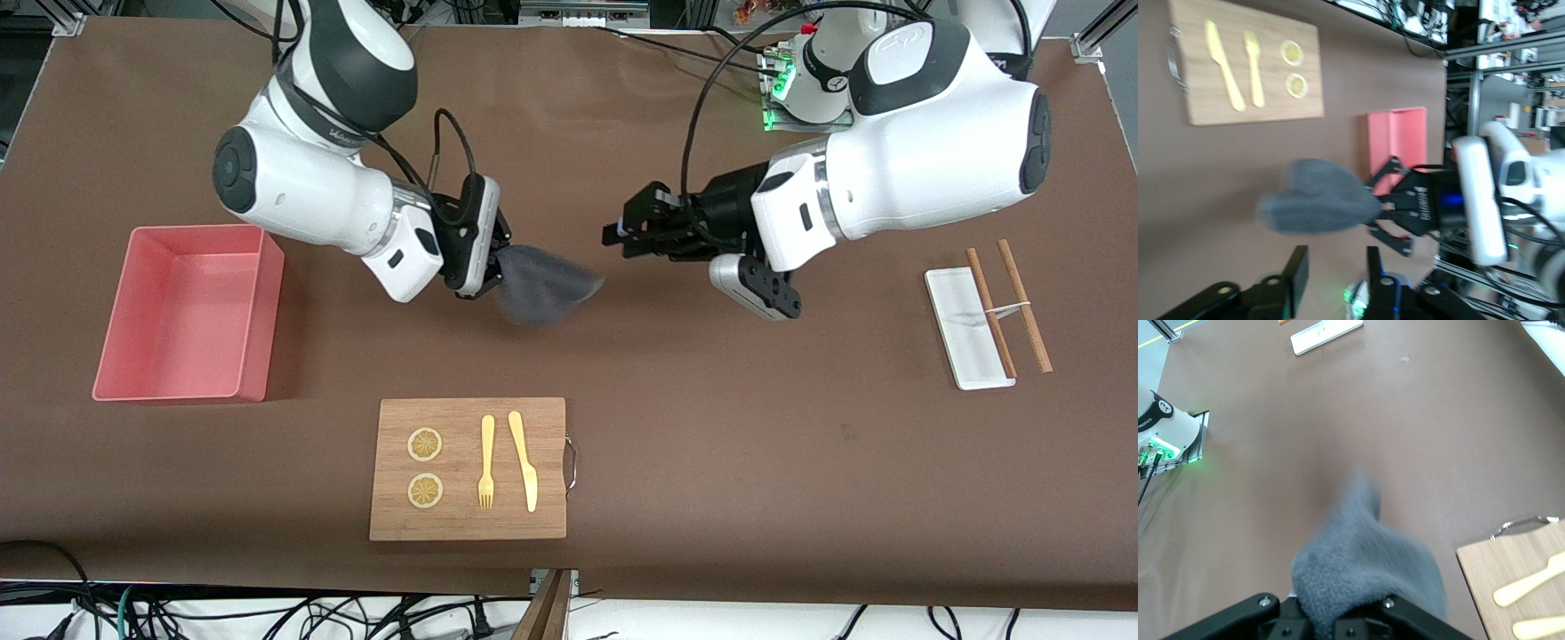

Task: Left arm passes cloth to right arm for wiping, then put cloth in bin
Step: 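Grasp the cloth with the right gripper while the left gripper releases, then lower the cloth with the right gripper while the left gripper withdraws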

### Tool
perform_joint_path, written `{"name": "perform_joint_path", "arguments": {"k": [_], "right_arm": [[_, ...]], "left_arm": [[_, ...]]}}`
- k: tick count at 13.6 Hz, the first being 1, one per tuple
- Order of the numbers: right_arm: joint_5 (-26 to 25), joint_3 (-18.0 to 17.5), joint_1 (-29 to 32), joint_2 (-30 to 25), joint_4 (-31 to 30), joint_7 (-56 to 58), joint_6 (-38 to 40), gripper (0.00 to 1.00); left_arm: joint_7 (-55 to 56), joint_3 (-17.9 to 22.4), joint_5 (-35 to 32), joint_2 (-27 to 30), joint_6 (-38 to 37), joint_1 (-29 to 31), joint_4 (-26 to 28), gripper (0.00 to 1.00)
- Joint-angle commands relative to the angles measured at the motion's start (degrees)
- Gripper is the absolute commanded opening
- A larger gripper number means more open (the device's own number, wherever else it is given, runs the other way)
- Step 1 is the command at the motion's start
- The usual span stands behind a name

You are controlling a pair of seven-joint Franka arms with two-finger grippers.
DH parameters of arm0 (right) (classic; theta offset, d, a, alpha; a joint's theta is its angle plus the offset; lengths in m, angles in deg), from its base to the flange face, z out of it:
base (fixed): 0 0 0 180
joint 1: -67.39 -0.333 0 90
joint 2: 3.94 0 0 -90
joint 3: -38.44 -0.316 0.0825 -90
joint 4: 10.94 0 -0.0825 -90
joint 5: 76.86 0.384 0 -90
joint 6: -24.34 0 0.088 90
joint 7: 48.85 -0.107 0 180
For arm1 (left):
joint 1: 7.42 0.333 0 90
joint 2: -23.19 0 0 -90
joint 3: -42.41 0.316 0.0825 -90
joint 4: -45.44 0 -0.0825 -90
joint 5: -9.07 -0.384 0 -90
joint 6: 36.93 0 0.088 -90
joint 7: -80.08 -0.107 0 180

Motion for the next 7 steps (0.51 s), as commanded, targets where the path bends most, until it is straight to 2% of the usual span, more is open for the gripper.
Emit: {"name": "perform_joint_path", "arguments": {"k": [1,3,4,7], "right_arm": [[0.05,0.69,2.31,-1.23,-0.27,-1.89,3.28,0.0],[-0.21,3.4,3.37,-1.31,-0.88,-2.16,5.83,0.0],[-1.17,5.33,3.38,-1.84,-1.41,-3.99,7.67,0.0],[-9.5,7.28,3.46,-5.34,-4.04,-11.53,10.67,0.0]], "left_arm": [[-0.02,0.01,-9.68,0.66,-5.19,3.1,-0.36,1.0],[-1.41,-0.08,-20.91,0.93,-15.61,6.25,-0.27,1.0],[-5.51,-0.25,-26.98,0.93,-19.76,7.41,-0.45,1.0],[-14.76,-0.17,-40.54,1.89,-25.41,12.49,-0.97,1.0]]}}
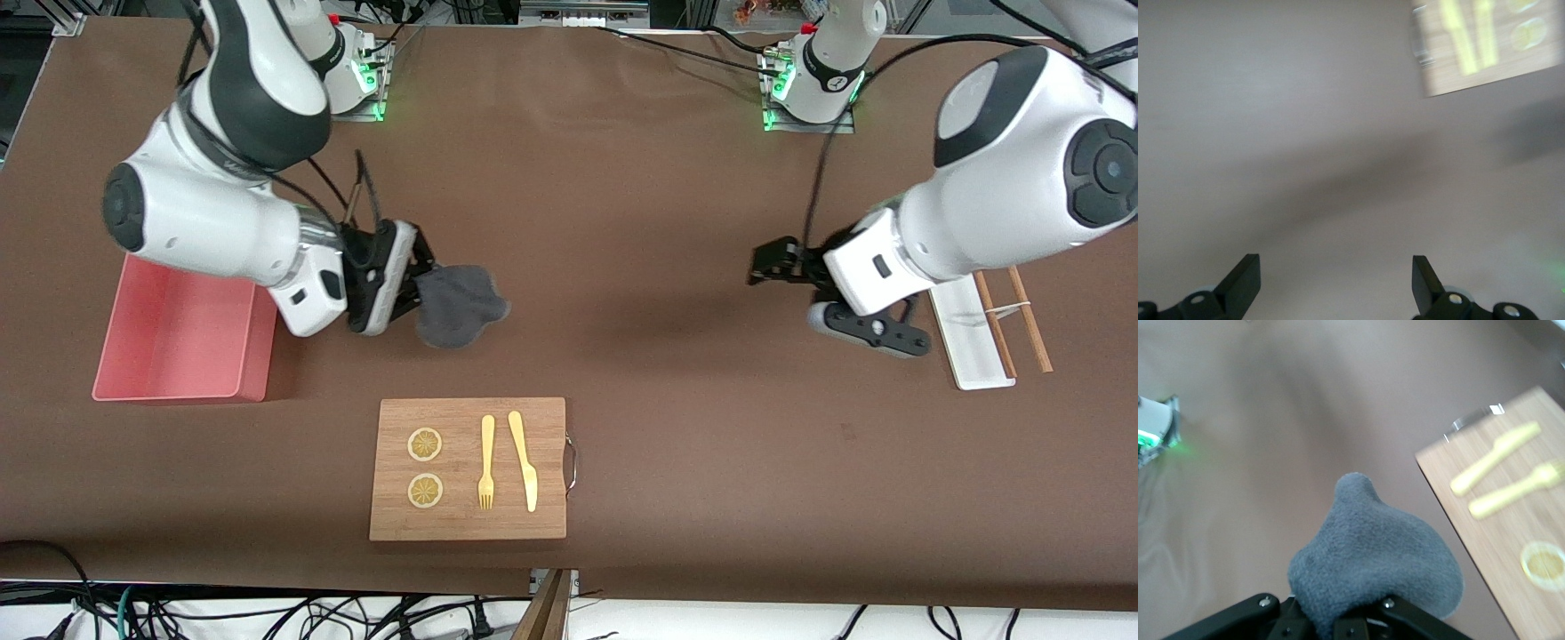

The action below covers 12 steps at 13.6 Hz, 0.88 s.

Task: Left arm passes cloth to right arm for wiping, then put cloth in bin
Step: 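Lower the cloth with the right gripper while the left gripper withdraws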

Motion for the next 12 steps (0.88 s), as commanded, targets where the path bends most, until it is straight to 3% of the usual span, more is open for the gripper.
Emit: {"name": "perform_joint_path", "arguments": {"k": [1,3,4,6,7,9,10,12], "right_arm": [[-7.56,0.64,-0.12,-5.68,-4.12,-10.06,3.05,0.0],[-11.71,1.61,0.06,-7.53,-5.27,-20.17,7.26,0.0],[-13.9,1.7,0.23,-8.24,-5.79,-23.87,8.93,0.0],[-17.95,1.7,0.84,-9.56,-8.42,-29.24,9.3,0.0],[-19.36,1.7,1.2,-10.17,-9.74,-31.96,9.3,0.0],[-22.87,1.7,1.64,-11.4,-12.47,-39.69,9.13,0.0],[-24.63,1.7,1.73,-11.93,-13.35,-43.82,9.13,0.0],[-26.31,1.7,1.9,-12.2,-14.32,-51.73,8.86,0.0]], "left_arm": [[-8.29,-0.23,-9.06,3.5,-4.23,5.37,-0.58,1.0],[-13.75,-0.4,-9.8,4.48,-4.41,11.08,-1.1,1.0],[-14.46,1.08,-9.62,6.74,-3.45,11.2,-0.5,1.0],[-14.74,12.89,-6.83,12.02,-3.97,2.11,0.73,1.0],[-14.74,16.79,-4.2,15.0,-3.97,-1.25,2.65,1.0],[-14.82,21.2,1.51,20.28,-3.88,-6.7,8.53,1.0],[-14.82,25.31,4.24,22.3,-3.71,-10.65,10.65,1.0],[-14.82,30.87,5.41,23.37,-3.79,-16.82,11.29,1.0]]}}
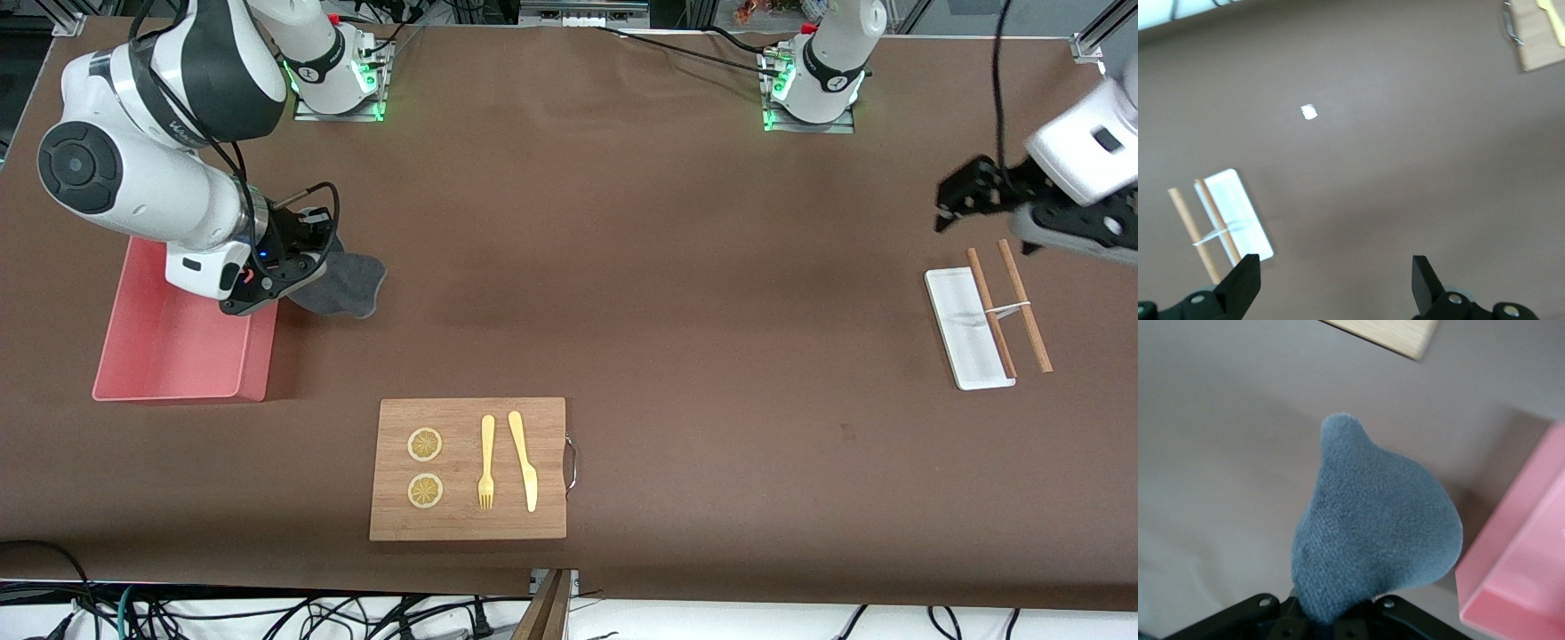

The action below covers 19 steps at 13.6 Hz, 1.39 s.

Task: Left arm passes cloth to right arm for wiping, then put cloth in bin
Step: 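Lower the cloth with the right gripper while the left gripper withdraws, then wipe the cloth across the table with the right gripper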

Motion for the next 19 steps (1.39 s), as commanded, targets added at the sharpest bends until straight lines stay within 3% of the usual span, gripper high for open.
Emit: {"name": "perform_joint_path", "arguments": {"k": [1,4,8,11,14,19], "right_arm": [[-2.77,-0.53,0.64,-2.86,-3.67,-10.57,-0.63,0.0],[-5.5,-0.61,1.17,-2.77,-6.57,-13.42,-1.59,0.0],[-7.43,-0.88,3.89,-2.07,-14.12,-12.28,-11.59,0.0],[-7.61,-4.47,9.68,-0.57,-17.55,-7.46,-19.24,0.0],[-7.7,-4.83,10.31,0.3,-20.29,-7.27,-24.26,0.0],[-7.52,-4.83,10.14,10.66,-19.68,-7.88,-35.49,0.0]], "left_arm": [[-0.58,5.62,0.76,3.13,1.37,-5.15,4.67,1.0],[-0.22,6.41,0.39,3.3,7.95,-2.96,11.78,1.0],[0.74,6.16,-0.48,3.13,7.53,-2.25,11.71,1.0],[1.18,5.89,-0.48,2.95,6.82,-2.51,11.35,1.0],[1.18,5.63,-0.05,3.04,6.56,-2.95,11.26,1.0],[0.92,5.89,2.76,2.95,6.56,-2.25,11.44,1.0]]}}
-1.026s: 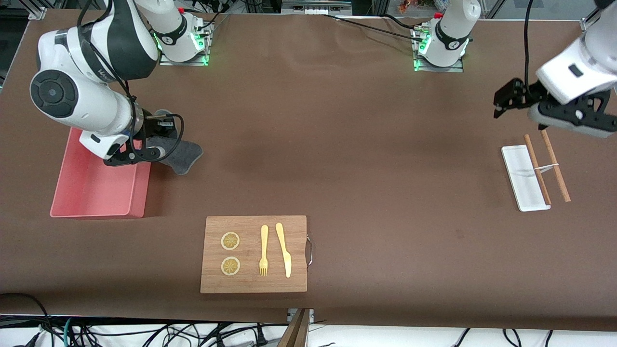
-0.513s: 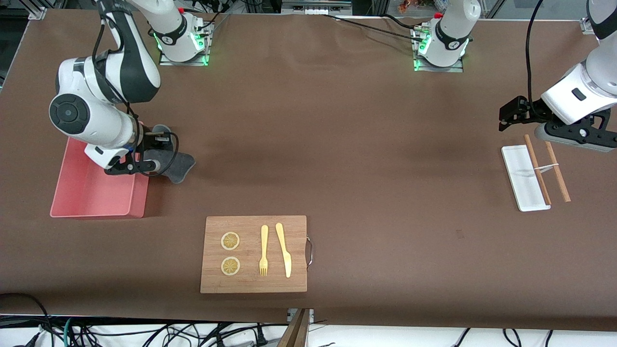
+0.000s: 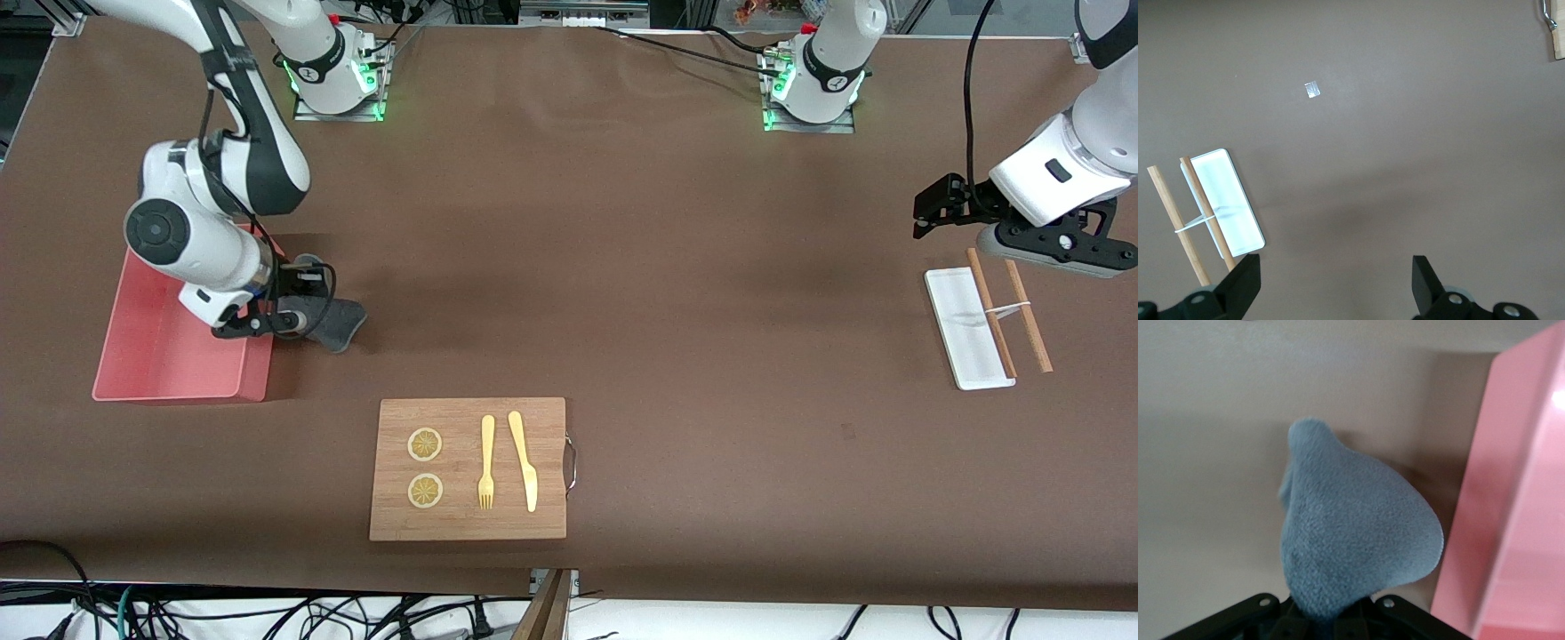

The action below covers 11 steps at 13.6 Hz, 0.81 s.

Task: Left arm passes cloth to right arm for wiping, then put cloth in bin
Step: 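Wipe the cloth across the table with the right gripper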

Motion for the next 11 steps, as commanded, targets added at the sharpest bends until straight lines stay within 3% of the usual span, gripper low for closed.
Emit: {"name": "perform_joint_path", "arguments": {"k": [1,4,11], "right_arm": [[-0.63,-1.03,0.54,6.18,0.79,-0.64,-6.96,0.0],[0.69,-1.11,-1.48,8.74,2.46,-2.22,-9.28,0.0],[2.98,-1.29,-15.61,9.89,5.27,-27.33,-9.01,0.0]], "left_arm": [[0.47,-0.18,1.81,0.56,-0.31,0.13,0.35,1.0],[0.38,-0.27,1.11,0.56,-0.31,-0.05,0.27,1.0],[0.47,-0.01,1.02,0.21,0.22,0.13,-1.13,1.0]]}}
